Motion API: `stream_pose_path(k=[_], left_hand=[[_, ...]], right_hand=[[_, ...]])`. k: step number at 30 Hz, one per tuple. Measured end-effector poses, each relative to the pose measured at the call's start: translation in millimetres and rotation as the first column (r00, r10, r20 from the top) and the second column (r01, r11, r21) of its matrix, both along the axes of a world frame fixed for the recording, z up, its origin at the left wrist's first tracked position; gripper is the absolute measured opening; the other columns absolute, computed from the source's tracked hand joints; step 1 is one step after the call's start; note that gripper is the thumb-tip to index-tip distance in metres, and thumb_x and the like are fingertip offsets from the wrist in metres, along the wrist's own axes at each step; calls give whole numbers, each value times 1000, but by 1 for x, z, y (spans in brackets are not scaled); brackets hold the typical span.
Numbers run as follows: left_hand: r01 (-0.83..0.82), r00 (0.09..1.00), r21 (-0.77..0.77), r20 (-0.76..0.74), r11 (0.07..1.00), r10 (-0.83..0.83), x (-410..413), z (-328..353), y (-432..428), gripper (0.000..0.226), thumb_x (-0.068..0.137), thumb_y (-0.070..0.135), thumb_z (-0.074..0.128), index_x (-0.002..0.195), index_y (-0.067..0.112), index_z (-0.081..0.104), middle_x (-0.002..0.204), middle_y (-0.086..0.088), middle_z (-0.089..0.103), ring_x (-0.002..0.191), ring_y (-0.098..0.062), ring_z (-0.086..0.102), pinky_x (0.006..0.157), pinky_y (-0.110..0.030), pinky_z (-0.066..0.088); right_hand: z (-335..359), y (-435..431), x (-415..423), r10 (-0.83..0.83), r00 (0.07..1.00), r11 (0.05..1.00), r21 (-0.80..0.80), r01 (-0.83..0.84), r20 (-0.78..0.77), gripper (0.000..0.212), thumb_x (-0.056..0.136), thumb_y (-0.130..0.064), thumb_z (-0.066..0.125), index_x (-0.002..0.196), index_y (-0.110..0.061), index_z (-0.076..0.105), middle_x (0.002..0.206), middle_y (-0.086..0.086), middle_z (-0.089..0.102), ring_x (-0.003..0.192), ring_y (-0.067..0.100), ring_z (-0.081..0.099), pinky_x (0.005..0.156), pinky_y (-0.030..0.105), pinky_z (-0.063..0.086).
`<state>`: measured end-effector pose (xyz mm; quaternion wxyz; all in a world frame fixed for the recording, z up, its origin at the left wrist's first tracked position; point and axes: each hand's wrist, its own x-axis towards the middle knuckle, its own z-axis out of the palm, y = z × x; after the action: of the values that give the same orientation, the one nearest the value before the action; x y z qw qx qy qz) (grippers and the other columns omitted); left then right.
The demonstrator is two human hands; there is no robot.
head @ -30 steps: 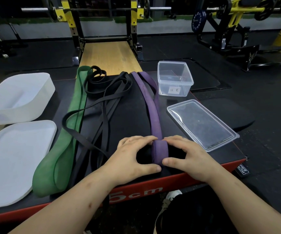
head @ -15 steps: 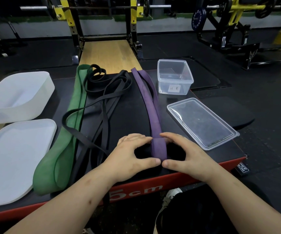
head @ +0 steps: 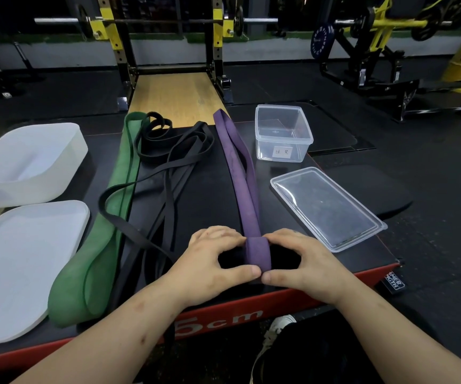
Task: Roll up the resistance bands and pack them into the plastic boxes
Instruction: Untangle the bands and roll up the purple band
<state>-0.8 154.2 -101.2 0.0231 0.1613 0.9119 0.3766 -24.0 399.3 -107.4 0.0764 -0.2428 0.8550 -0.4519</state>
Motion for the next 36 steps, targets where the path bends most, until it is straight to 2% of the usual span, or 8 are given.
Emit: stream_pose_path(k=[3,6,10,13,17,22,27,36], left_hand=[[11,1000,-22,4,1000,-11,0,2,0,85,64,83,57,137,41,57,124,45,36,125,32,10,110,-14,17],[10,1000,-34,24,999,-9,2,5,-1,81,65,75,73,138,50,49,129,39,42,133,11,23,112,-19,24],[3,1000,-55,27,998,-2,1,5,0,83,68,63,83,141,46,48,134,33,41,133,11,21,112,-17,20],[-23,999,-35,27,999,24,-1,0,-1,88,62,75,76,141,46,51,139,30,43,139,4,23,116,-21,20],[-48,998,-17,50,999,48,0,0,-1,83,69,66,82,143,42,53,135,32,38,135,7,22,114,-18,16],[-27,999,2,45,1000,27,-1,-1,-2,85,61,81,66,135,40,61,126,43,40,137,8,24,109,-12,15],[-7,999,13,50,1000,6,-1,0,-2,77,63,81,61,127,39,67,127,39,45,134,16,19,105,-9,16],[27,1000,-81,18,996,-25,-3,0,1,81,73,84,48,136,35,62,140,33,42,140,14,14,118,-23,10]], right_hand=[[1,-2,1,-9,1000,1000,-11,9,1,61,71,-56,85,126,-33,71,122,-12,67,120,9,62,103,30,48],[2,-5,1,-30,1000,999,-23,30,8,60,71,-56,82,125,-32,72,119,-12,68,119,8,62,103,28,47],[4,-6,1,-24,1000,1000,-15,24,20,55,72,-57,79,122,-37,72,116,-14,67,117,6,62,102,28,46],[1,-6,1,-32,999,999,-7,32,8,58,72,-60,77,124,-34,69,119,-17,64,121,7,59,104,29,45],[0,-2,1,-3,1000,1000,30,4,-31,74,73,-64,77,139,-38,56,132,-22,56,132,4,52,108,22,41],[3,-1,2,16,999,998,55,-14,-52,75,68,-66,79,136,-46,55,136,-29,49,137,0,46,108,12,34],[2,0,3,52,998,989,139,-45,-47,87,64,-73,78,141,-43,51,140,-37,40,140,-7,38,110,12,31],[1,-3,5,-28,998,999,21,29,-63,71,61,-61,83,125,-53,55,130,-36,53,129,-5,51,101,4,34]])
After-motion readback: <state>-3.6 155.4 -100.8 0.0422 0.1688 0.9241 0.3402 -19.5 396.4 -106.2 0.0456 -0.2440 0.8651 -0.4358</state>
